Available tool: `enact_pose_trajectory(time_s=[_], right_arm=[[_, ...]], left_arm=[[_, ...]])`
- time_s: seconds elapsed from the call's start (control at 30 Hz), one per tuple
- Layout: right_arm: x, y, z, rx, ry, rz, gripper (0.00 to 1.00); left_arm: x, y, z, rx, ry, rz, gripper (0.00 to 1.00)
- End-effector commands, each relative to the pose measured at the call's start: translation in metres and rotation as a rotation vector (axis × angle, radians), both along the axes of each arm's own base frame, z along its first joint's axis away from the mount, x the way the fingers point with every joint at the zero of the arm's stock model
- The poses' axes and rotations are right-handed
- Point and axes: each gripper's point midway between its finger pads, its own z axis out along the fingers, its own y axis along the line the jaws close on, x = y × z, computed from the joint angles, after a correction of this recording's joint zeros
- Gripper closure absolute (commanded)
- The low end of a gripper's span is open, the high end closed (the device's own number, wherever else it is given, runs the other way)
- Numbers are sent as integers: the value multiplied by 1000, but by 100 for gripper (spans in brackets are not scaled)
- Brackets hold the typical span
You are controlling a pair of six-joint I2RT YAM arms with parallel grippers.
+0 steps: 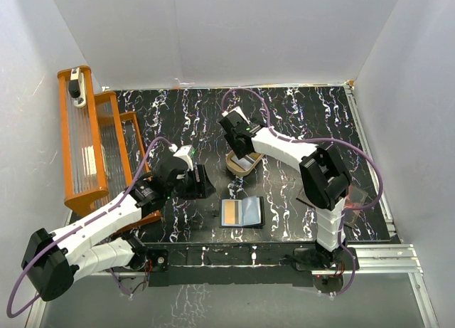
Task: Put the credit cards into the card holder
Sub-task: Pick up the credit card from the storage box.
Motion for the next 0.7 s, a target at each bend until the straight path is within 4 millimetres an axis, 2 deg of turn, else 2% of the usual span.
enact_pose_trajectory(time_s=[0.0,0.13,0.4,0.67], right_arm=[[27,-15,22,-54,-84,-23,27],[36,-18,11,-48,-61,-22,29],[38,-19,-10,-69,-29,-12,31],[40,-27,-6,-82,-77,-48,39]], left_arm=[[6,0,8,-11,-43,8,37],[7,0,11,10,-48,-4,37],[4,2,5,18,-26,3,36],[2,-2,0,8,4,-3,36]])
